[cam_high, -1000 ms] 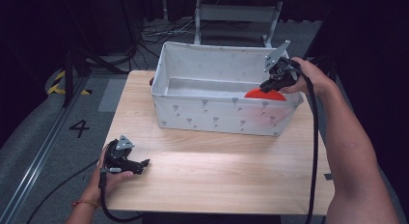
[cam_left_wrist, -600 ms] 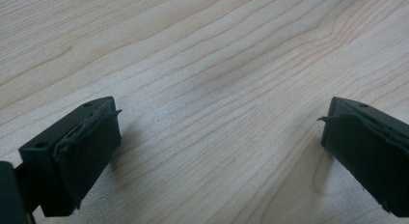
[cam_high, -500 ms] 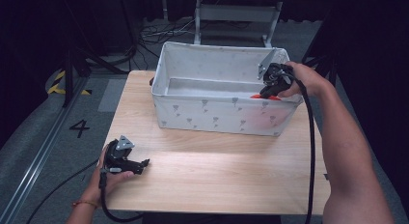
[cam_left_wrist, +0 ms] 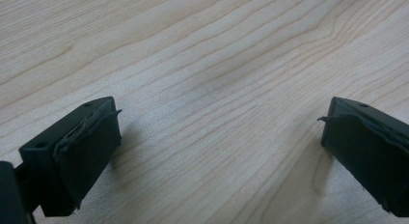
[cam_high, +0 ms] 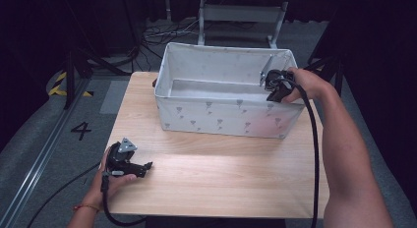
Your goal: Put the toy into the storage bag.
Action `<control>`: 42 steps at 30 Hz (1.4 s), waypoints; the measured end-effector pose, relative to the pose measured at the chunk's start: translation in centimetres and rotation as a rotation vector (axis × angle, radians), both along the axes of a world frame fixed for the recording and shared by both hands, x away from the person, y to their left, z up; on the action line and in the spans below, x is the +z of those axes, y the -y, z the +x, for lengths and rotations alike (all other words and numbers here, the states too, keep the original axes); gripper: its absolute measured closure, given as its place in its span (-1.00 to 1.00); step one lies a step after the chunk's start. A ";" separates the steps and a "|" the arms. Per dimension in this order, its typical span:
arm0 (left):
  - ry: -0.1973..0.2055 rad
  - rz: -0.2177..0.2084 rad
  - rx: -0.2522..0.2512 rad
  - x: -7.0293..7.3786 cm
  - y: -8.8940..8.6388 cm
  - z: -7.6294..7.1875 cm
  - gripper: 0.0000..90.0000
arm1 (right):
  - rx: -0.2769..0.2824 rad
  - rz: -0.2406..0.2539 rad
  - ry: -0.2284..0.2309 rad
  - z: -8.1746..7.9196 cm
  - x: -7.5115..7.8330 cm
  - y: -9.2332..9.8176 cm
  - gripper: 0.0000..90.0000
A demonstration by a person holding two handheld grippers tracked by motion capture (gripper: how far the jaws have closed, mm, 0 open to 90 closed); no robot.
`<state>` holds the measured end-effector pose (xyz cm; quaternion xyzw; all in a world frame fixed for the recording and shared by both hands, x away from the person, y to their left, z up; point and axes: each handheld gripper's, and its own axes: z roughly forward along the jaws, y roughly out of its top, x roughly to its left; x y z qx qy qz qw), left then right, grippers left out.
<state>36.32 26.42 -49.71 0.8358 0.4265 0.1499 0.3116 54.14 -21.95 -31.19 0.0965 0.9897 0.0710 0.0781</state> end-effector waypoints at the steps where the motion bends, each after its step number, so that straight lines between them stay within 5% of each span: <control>1: 0.000 0.000 0.000 0.0 0.0 0.0 -0.99 | 0.000 0.000 0.000 0.0 0.0 0.0 0.76; 3: 0.000 0.000 0.000 0.0 0.0 0.0 -0.99 | -0.014 0.052 0.002 -0.1 0.4 0.3 0.73; 7: 0.000 -0.001 -0.001 0.0 0.0 0.0 -0.99 | -0.031 0.065 0.031 -0.2 0.6 0.4 0.64; 13: 0.000 -0.002 -0.004 0.0 0.0 0.1 -0.99 | -0.061 0.187 0.112 -0.6 1.7 0.8 0.45; 16: 0.000 0.000 -0.004 0.0 0.0 0.1 -0.99 | -0.115 0.284 0.146 -0.9 2.3 1.4 0.23; 19: 0.000 -0.001 -0.005 0.0 0.0 0.1 -0.99 | -0.150 0.320 0.161 -1.2 2.6 1.7 0.10; 21: 0.000 -0.001 -0.004 0.0 0.0 0.1 -0.99 | -0.182 0.401 0.170 -1.7 2.9 2.3 -0.02; 26: 0.000 -0.002 -0.004 0.0 0.0 0.1 -0.99 | -0.311 0.521 0.237 -2.8 3.6 3.7 -0.28; 34: 0.002 -0.001 -0.007 0.0 0.0 0.1 -0.99 | -0.409 0.593 0.323 -4.5 3.8 4.7 -0.49; 42: 0.002 -0.001 -0.007 0.0 0.0 0.1 -0.99 | -0.422 0.619 0.368 -6.1 4.4 5.3 -0.55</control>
